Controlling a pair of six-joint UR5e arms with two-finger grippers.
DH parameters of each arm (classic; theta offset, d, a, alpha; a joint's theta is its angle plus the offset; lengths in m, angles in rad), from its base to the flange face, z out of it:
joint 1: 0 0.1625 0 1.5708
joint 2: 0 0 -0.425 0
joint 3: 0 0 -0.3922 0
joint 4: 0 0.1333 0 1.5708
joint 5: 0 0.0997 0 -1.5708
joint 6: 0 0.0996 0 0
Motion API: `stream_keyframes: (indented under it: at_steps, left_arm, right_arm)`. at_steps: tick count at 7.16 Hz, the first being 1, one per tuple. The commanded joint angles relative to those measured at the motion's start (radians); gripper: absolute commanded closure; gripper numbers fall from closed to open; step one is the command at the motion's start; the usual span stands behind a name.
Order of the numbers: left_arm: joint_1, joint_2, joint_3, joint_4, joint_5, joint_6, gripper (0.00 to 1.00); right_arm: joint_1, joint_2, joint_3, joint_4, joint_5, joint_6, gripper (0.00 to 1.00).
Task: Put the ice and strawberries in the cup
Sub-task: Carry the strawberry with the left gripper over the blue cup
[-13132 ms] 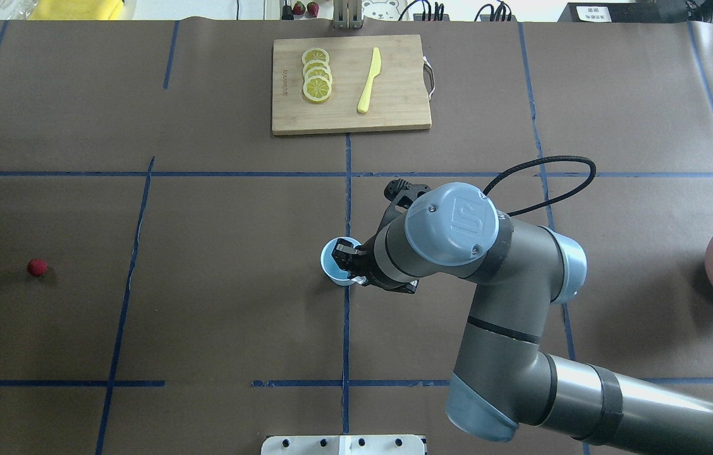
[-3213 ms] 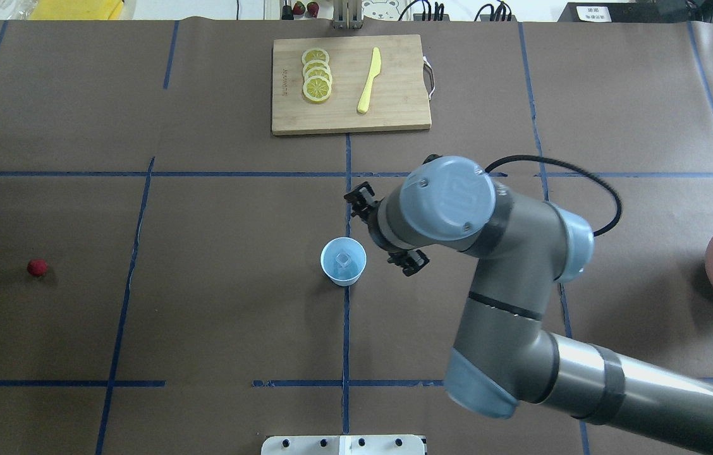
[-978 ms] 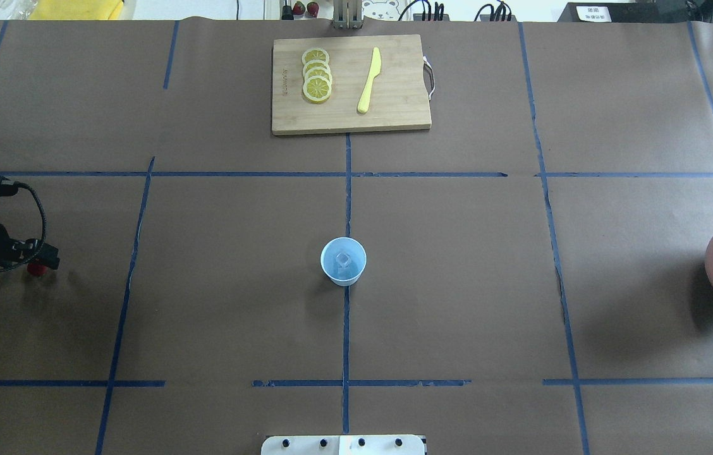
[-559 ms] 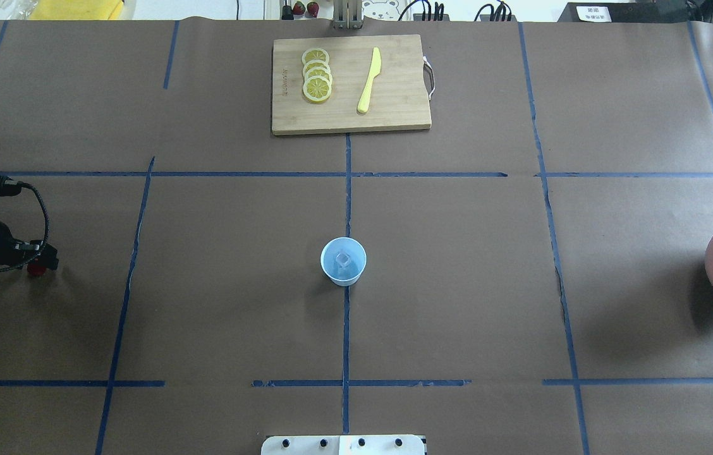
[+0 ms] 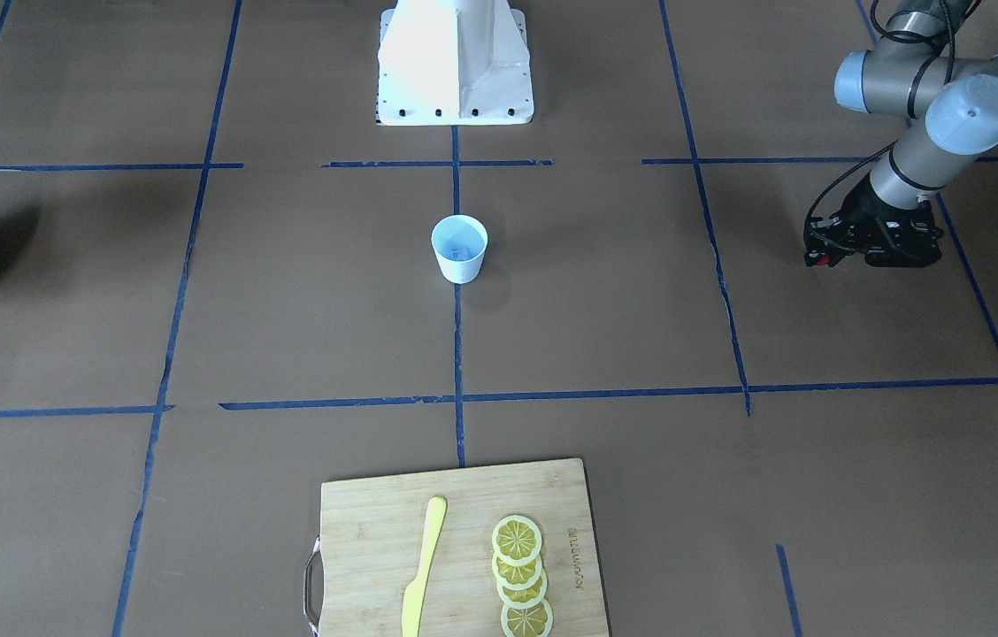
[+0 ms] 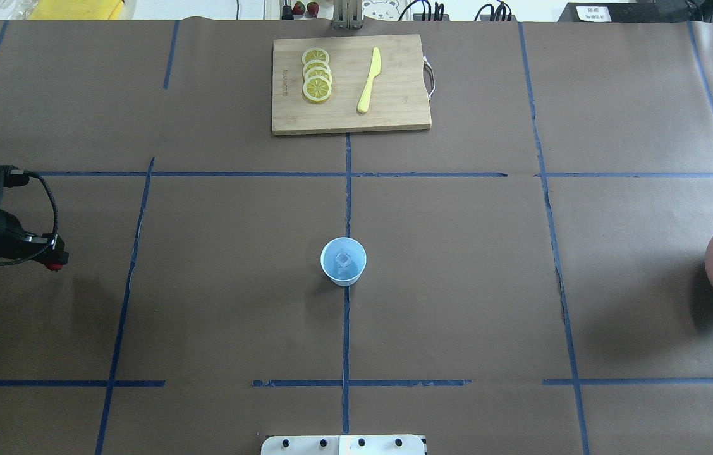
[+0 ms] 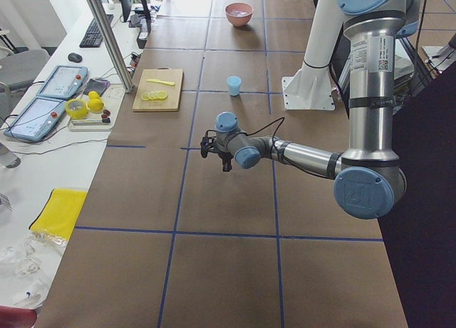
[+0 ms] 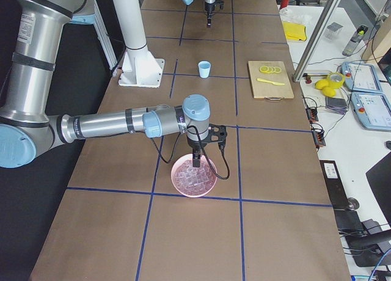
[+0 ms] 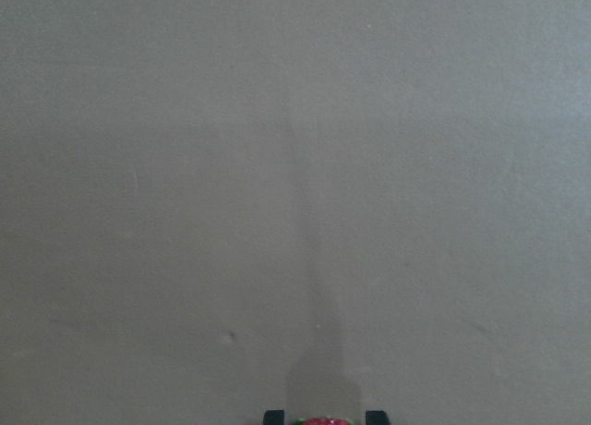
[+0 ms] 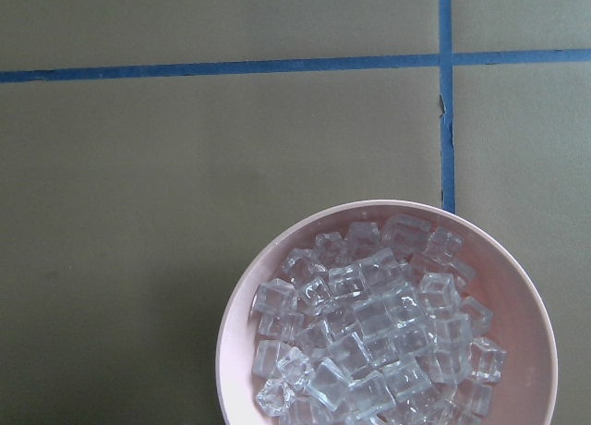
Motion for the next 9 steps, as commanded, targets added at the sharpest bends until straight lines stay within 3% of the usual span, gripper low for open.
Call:
stream_keyframes:
  at_steps: [1,4,6,9]
  left_arm:
    - [0.053,-0.135,-0.063,0.004,-0.04,-0.216,1.0]
    - [0.259,-0.455,-0.049,0.073,-0.003,-0.525,1.0]
    - [0.29,-0.638,-0.014,0.229,0.084,-0.54,1.0]
    - [0.298,-0.723,0.087,0.222,0.142,-0.549,1.0]
  right_arm:
    - [0.003,0.0,0.003,0.0,0.0,-0.001,0.0]
    - [0.005,-0.003,0.003,0.0,0.0,0.0,0.0]
    - [0.005,-0.006,0.003,0.002,0.0,-0.001,0.0]
    - [0.005,-0.008,0.001,0.0,0.0,0.0,0.0]
